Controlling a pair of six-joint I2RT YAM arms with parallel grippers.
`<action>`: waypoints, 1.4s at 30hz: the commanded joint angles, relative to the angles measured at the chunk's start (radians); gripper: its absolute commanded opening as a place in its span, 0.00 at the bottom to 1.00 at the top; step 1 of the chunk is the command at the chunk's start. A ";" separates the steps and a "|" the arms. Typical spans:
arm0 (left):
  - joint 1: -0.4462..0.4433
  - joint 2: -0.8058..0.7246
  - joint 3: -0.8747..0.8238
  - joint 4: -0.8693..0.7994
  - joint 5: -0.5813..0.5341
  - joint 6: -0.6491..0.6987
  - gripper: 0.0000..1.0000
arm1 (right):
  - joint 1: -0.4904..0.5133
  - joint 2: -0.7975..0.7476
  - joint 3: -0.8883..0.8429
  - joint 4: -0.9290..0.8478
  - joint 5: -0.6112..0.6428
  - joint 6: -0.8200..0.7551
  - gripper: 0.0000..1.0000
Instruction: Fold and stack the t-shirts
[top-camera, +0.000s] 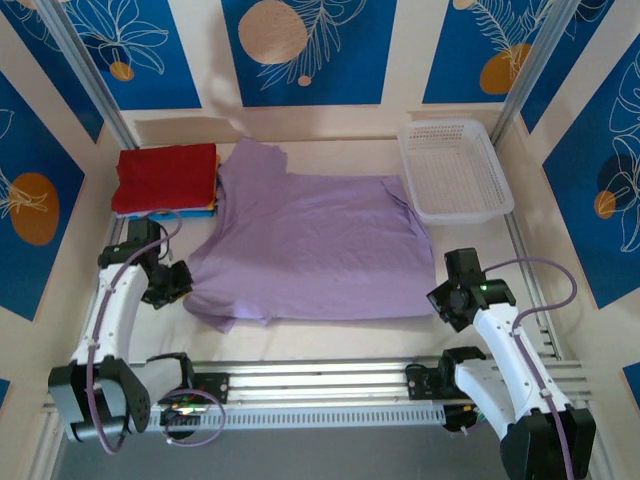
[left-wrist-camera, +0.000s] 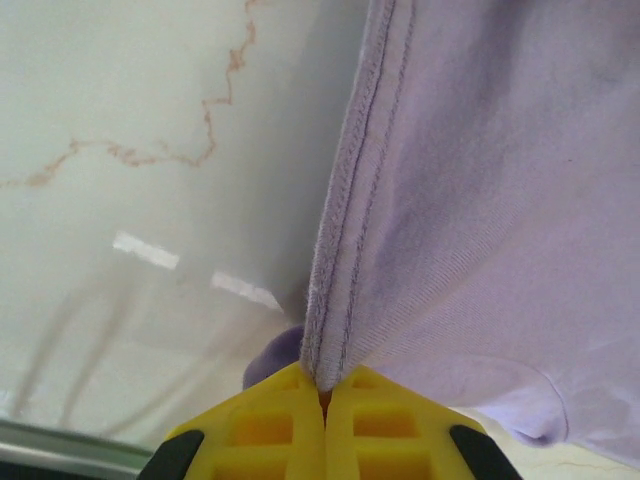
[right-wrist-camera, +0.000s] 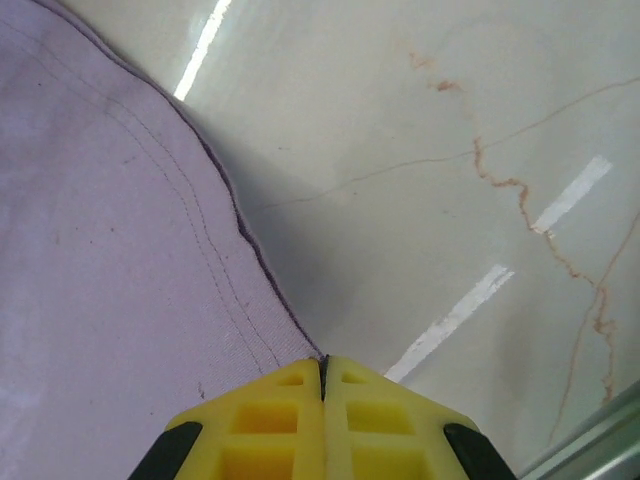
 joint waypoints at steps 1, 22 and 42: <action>-0.046 -0.068 -0.011 -0.118 -0.058 -0.083 0.00 | 0.015 -0.020 0.015 -0.065 -0.012 -0.009 0.00; -0.138 0.246 0.141 -0.010 -0.037 -0.067 0.00 | 0.019 0.167 0.059 0.046 -0.019 -0.031 0.00; -0.044 0.531 0.357 0.025 0.009 0.045 0.00 | -0.101 0.468 0.203 0.241 -0.047 -0.153 0.00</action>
